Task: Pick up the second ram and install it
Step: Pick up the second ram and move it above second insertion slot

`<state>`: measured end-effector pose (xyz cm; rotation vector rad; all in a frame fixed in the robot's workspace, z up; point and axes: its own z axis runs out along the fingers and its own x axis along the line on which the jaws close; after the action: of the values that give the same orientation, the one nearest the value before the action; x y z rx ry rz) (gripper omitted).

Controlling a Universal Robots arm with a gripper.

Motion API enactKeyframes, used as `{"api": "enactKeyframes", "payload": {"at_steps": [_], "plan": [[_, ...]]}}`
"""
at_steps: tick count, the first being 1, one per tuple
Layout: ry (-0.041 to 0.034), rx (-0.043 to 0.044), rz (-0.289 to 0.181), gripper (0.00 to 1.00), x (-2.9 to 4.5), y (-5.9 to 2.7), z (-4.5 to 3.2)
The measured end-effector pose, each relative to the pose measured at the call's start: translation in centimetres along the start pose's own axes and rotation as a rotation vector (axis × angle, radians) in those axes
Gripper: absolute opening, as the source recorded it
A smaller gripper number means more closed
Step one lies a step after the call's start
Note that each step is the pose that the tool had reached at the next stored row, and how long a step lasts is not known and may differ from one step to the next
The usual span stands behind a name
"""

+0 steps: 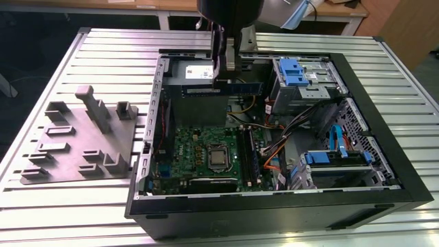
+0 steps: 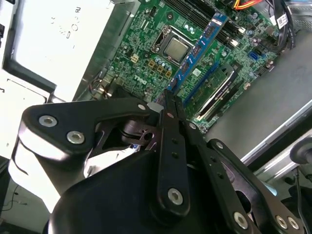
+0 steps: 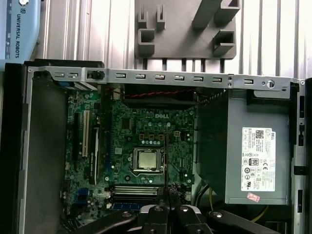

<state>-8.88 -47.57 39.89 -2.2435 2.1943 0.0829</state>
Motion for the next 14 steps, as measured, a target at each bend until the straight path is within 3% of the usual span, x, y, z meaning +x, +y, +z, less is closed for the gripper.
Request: {"api": "enactKeyframes", "payload": {"at_steps": [14], "plan": [[0.0000, 0.0000, 0.001, 0.11, 0.18, -0.37, 2.53]]}}
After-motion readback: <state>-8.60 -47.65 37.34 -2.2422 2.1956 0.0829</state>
